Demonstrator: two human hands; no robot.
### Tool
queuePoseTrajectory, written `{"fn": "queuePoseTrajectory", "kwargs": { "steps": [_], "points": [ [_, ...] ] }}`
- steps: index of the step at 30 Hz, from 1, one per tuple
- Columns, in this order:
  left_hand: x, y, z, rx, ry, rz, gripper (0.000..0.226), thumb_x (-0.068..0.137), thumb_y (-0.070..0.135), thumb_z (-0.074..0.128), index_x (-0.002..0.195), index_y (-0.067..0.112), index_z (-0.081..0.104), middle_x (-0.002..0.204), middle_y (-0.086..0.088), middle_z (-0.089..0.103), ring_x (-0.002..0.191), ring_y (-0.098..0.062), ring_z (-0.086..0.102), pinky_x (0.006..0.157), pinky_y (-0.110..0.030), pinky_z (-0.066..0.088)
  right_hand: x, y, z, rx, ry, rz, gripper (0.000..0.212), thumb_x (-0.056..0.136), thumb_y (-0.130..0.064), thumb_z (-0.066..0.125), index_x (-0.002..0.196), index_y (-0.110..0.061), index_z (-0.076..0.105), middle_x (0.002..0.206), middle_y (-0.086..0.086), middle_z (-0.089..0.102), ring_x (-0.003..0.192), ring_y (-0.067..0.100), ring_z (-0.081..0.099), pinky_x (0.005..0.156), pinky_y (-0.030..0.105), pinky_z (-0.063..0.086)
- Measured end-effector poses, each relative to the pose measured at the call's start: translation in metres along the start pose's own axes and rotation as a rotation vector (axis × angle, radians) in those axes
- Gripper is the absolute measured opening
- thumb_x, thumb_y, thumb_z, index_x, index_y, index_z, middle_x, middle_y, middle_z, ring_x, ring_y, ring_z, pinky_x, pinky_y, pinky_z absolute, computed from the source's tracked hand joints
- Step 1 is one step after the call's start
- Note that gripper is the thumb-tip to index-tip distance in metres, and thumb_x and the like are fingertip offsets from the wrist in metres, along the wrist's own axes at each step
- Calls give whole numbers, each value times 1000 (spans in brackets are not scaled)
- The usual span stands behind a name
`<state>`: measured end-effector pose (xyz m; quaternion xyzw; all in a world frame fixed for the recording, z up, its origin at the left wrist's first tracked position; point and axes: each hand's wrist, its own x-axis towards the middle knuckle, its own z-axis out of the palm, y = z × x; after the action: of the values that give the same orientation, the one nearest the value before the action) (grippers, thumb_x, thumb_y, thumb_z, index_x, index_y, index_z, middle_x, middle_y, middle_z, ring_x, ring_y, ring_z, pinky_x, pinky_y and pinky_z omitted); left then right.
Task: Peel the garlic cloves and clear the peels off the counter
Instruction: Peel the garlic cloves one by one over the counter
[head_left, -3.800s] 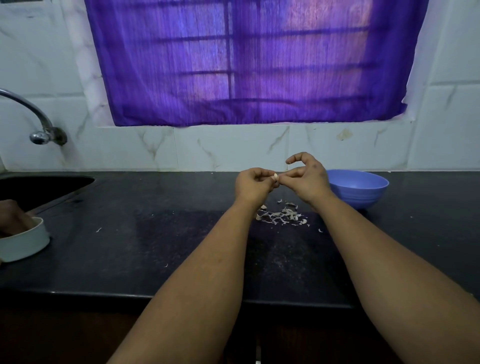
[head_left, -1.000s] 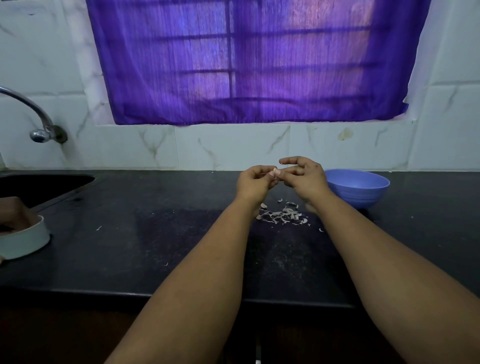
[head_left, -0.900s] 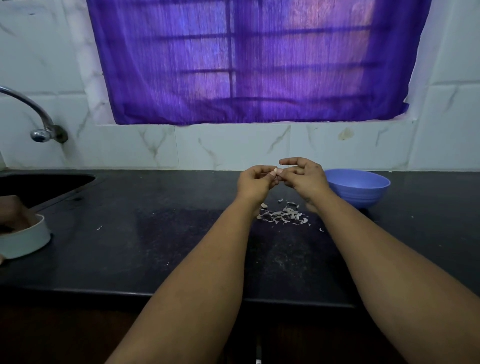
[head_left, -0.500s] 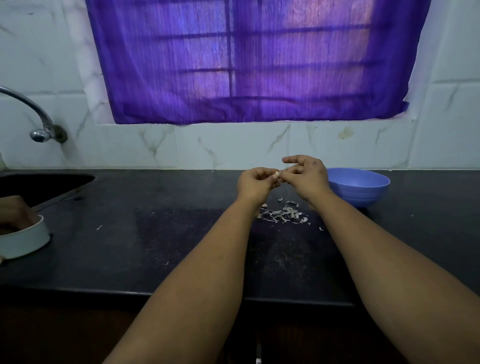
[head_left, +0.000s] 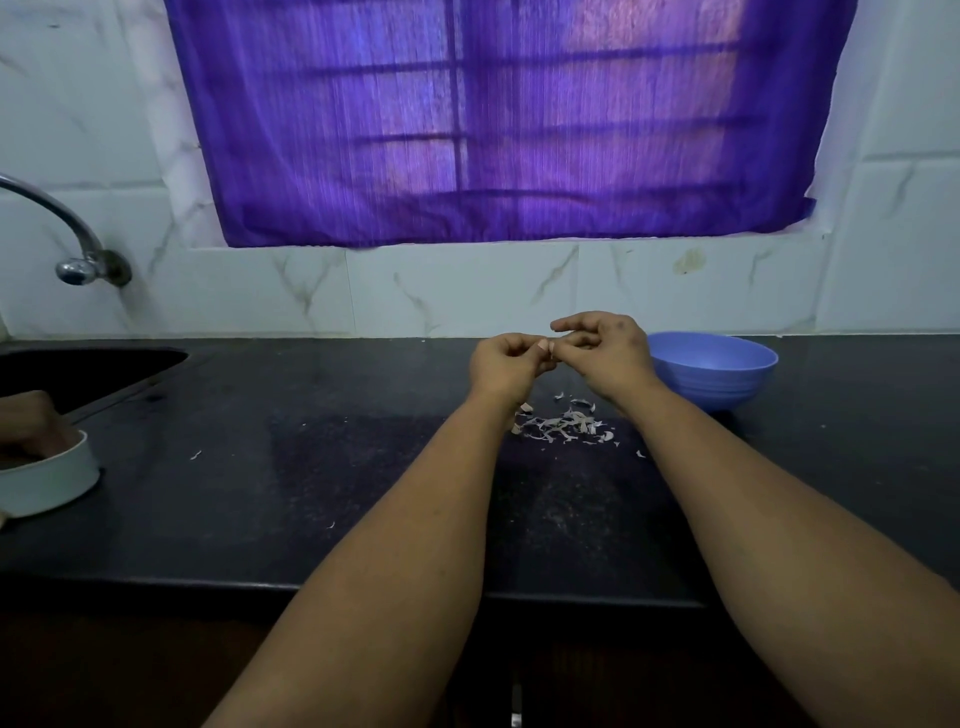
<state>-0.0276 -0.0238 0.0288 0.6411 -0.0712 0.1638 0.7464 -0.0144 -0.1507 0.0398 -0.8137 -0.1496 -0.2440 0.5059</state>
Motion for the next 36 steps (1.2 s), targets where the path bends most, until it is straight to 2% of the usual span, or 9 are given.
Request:
{"fn": "queuePoseTrajectory", "kwargs": {
  "steps": [6,11,13,16,19,22,26,30,36],
  "points": [
    [-3,2,0,16,4,5,7,89,-7,59,93,-9,65,76,-8,67,64,-9,67,66,-15,56,2,1,1,-37,10,0,20,75,-24,75,95,-25,73,77,-7,72,79,8,69,79,32,58],
    [-4,3,2,19,-5,-7,6,89,-5,60,86,-4,65,79,-10,67,69,-13,68,68,-18,57,1,1,1,-43,-11,7,15,77,-24,73,92,-26,71,71,-11,69,75,6,66,78,31,57],
    [-4,5,2,0,16,-9,12,88,-5,62,78,1,63,77,-9,66,68,-14,66,68,-19,57,1,0,1,-64,-12,-4,8,79,-24,72,86,-27,72,73,-10,70,77,8,67,75,27,55],
    [-5,8,1,-45,26,-30,15,87,-6,62,75,2,61,73,-8,63,64,-14,64,64,-17,56,1,0,-8,-118,-6,-12,7,79,-18,73,85,-20,76,72,-4,70,69,5,63,64,16,46],
    [-6,9,0,-70,13,-48,13,84,-8,64,75,0,61,74,-9,63,65,-16,65,63,-17,55,0,1,-18,-114,-39,20,6,75,-16,79,80,-17,76,68,2,70,61,6,61,59,14,44],
    [-8,11,-1,-80,15,-50,11,83,-9,65,76,-1,62,75,-9,64,67,-18,66,64,-19,56,2,3,-20,-84,-23,34,7,74,-18,81,77,-19,75,69,-1,69,63,5,59,62,16,47],
    [-11,12,-1,-86,29,-53,10,85,-8,63,79,0,61,76,-9,63,67,-16,63,62,-15,55,5,7,-16,13,-96,119,19,87,-2,63,89,-17,75,83,1,72,79,11,67,76,22,55],
    [-9,10,-1,-72,27,-44,12,88,-4,62,80,4,61,75,-9,62,63,-13,62,65,-16,56,0,0,-15,219,-168,163,10,86,-8,70,96,-6,70,81,11,71,70,12,66,70,20,56],
    [-8,8,-5,-97,-10,-30,10,89,-4,61,82,3,62,77,-11,64,57,-7,65,66,-16,56,-5,-5,-10,203,-226,153,2,84,-10,72,85,-8,71,73,8,72,64,8,66,70,22,55]
  ]
}}
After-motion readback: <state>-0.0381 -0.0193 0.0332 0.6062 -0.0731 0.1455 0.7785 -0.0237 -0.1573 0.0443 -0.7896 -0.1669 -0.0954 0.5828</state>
